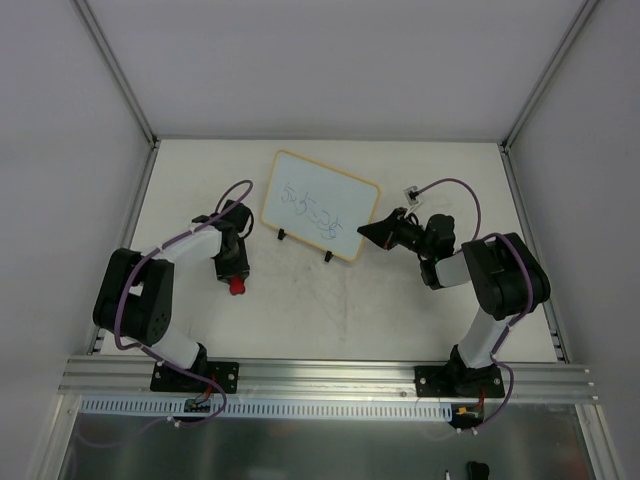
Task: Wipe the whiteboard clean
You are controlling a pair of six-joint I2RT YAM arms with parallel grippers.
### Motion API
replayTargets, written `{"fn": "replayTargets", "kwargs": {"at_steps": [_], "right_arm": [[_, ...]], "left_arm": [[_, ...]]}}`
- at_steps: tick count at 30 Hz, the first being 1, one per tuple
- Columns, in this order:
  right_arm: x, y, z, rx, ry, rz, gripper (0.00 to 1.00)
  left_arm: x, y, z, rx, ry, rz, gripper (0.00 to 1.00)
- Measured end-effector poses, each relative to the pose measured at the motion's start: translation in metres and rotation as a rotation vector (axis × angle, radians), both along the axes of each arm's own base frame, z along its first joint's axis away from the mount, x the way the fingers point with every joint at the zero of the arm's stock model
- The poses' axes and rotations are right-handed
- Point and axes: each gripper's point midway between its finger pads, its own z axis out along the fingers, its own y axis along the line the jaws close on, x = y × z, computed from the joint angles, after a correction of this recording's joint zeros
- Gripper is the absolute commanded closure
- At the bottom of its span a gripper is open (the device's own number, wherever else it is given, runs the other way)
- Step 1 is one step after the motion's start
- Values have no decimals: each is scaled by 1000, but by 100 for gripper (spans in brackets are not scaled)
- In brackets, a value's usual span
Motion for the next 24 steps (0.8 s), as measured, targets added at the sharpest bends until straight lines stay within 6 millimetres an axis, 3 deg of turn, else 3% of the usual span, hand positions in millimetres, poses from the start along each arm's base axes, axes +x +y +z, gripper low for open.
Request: {"fn": "replayTargets", "kwargs": {"at_steps": [5, 6, 7, 10, 16, 24], "right_arm": [[0, 0, 0, 0, 0, 0, 93], [0, 0, 0, 0, 0, 0, 93], [0, 0, 0, 0, 0, 0, 93], [0, 0, 0, 0, 0, 0, 93], [0, 0, 0, 0, 0, 0, 93], [0, 0, 0, 0, 0, 2, 93]], "left_arm": [[2, -1, 5, -6, -19, 0, 75], [4, -1, 7, -8, -27, 0, 78], [7, -2, 11, -13, -40, 0, 92], [19, -6, 26, -32, -103, 0, 100], [62, -23, 68, -111, -295, -8, 100], [108, -57, 97, -257, -497, -115, 100]]}}
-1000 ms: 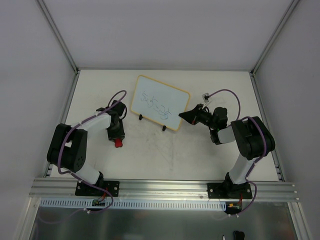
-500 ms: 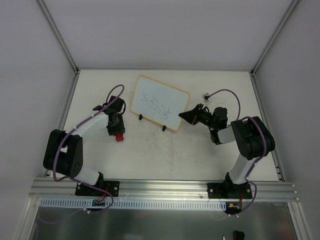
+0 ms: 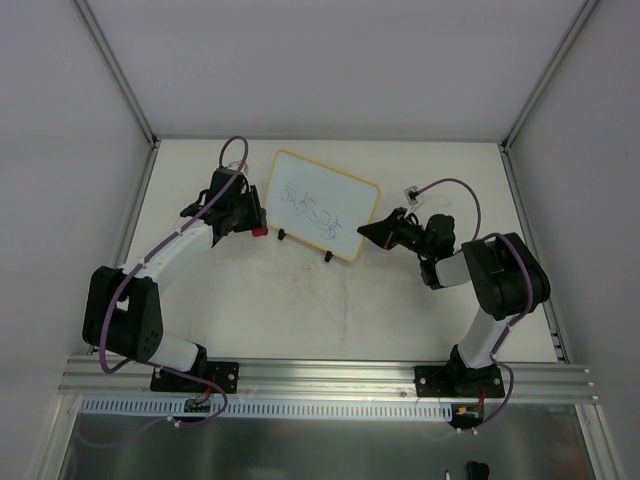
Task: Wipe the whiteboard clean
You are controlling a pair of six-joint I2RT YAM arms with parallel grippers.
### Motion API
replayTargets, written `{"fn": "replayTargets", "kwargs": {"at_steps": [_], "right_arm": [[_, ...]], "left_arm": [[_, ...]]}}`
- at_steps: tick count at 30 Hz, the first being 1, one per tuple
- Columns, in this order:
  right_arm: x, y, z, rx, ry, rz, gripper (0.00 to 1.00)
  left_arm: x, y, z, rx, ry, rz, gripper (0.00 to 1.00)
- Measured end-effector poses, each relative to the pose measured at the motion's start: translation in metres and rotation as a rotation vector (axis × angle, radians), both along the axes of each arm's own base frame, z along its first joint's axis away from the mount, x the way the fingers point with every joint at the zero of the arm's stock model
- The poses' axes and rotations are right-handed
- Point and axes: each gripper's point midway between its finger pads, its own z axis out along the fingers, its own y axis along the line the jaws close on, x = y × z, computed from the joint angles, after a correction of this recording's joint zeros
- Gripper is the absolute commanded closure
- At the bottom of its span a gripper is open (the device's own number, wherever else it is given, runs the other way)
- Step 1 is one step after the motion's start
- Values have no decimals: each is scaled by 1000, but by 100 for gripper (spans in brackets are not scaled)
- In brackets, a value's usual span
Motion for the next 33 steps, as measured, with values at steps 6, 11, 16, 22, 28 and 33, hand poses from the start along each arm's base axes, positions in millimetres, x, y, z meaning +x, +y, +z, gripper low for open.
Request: {"fn": "replayTargets", "kwargs": {"at_steps": [6, 11, 16, 22, 28, 33], "right_arm": [[0, 1, 1, 1, -4, 5, 93], [0, 2, 2, 2, -4, 7, 93], [0, 3, 3, 2, -7, 10, 94], [0, 5, 3, 3, -7, 16, 94], [1, 7, 2, 4, -5, 22, 94], [2, 7, 1, 3, -6, 21, 95]], "left_arm": [[40, -15, 34, -20, -240, -91, 100], [65, -26, 49, -2, -385, -182, 100], [81, -35, 37, 28, -432, -255, 100], [89, -33, 21, 81, -435, -285, 100], [94, -30, 21, 126, -504, -279, 100], [96, -30, 18, 150, -524, -281, 100]]}}
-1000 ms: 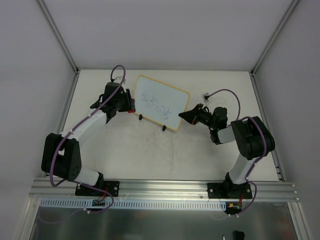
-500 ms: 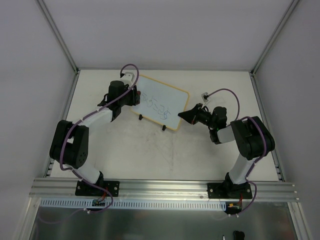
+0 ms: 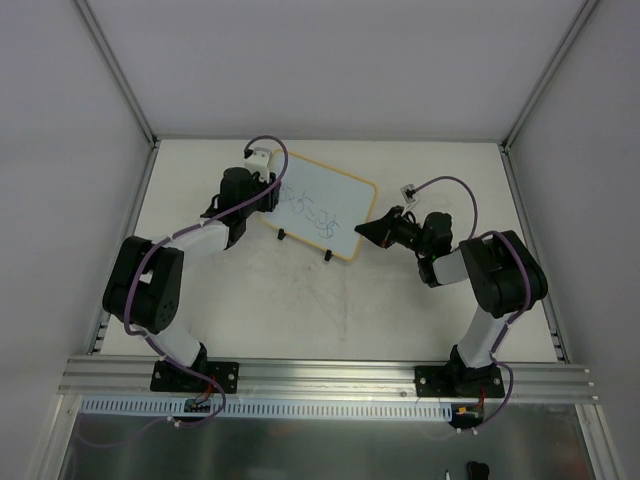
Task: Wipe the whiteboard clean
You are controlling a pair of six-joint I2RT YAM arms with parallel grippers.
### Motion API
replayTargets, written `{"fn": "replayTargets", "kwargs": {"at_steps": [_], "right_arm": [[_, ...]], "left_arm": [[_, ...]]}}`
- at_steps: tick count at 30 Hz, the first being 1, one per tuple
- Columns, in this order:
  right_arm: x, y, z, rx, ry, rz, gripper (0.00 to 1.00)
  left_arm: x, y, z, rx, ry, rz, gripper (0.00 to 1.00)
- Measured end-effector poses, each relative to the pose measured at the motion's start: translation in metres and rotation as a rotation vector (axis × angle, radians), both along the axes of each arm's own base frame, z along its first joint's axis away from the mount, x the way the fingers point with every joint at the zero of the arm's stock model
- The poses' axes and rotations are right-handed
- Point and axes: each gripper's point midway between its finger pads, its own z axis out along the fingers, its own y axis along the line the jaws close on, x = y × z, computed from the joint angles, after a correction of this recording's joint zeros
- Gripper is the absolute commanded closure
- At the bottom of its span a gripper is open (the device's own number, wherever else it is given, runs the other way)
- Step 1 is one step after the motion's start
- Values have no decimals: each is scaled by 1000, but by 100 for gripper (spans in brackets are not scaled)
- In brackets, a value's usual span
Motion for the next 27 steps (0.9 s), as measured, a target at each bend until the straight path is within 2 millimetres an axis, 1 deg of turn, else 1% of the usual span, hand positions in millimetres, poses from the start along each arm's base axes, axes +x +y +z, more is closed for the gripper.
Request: {"fn": "replayTargets", "kwargs": {"at_steps": [9, 12, 21, 27], "right_arm": [[2, -1, -4, -4, 5, -8, 98], [2, -1, -5, -6, 3, -10, 100], [3, -2, -5, -8, -2, -14, 100], [3, -3, -6, -12, -6, -18, 100]], "left_arm": [[5, -10, -11, 18, -14, -17, 100], [6, -9, -17, 25, -7, -9, 100], [8, -8, -16, 39, -20, 6, 100], [10, -11, -19, 41, -26, 3, 100]]}}
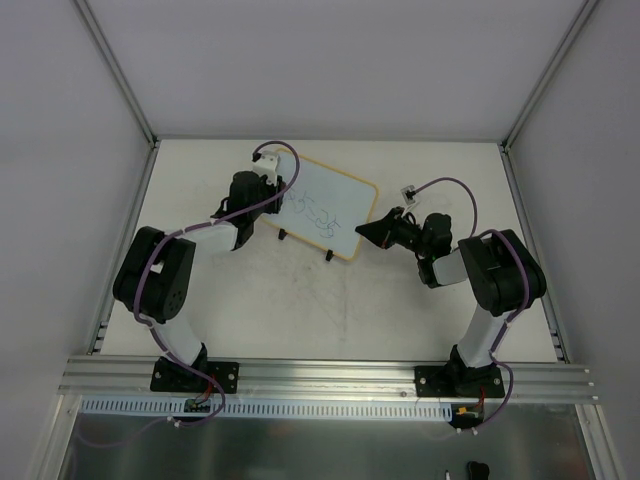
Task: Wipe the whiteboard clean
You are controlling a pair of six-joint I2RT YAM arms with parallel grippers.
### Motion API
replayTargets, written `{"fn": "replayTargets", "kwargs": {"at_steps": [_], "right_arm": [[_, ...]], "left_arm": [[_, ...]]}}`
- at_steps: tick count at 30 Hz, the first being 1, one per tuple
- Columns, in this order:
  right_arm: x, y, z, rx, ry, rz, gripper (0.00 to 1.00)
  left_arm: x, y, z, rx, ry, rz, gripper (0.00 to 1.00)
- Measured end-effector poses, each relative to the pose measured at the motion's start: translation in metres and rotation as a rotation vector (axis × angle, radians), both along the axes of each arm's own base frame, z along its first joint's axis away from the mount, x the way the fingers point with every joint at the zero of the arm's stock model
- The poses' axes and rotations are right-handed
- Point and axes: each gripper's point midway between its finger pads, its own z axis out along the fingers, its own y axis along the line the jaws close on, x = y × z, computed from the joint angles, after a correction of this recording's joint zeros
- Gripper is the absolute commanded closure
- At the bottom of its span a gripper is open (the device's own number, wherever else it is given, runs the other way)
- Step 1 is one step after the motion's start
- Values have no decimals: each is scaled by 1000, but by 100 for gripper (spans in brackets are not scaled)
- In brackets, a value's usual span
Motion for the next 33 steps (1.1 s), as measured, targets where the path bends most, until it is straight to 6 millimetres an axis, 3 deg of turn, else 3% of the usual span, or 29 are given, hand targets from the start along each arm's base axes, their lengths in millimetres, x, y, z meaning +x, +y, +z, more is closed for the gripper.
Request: {"fn": "replayTargets", "kwargs": {"at_steps": [9, 25, 33], "right_arm": [[1, -1, -1, -1, 2, -5, 100], [4, -4, -1, -2, 3, -22, 100], [6, -7, -4, -8, 16, -39, 100]], "left_arm": [[-6, -21, -2, 7, -7, -38, 100], [-66, -122, -7, -33, 10, -225, 100], [-89, -157, -15, -36, 12, -289, 100]]}}
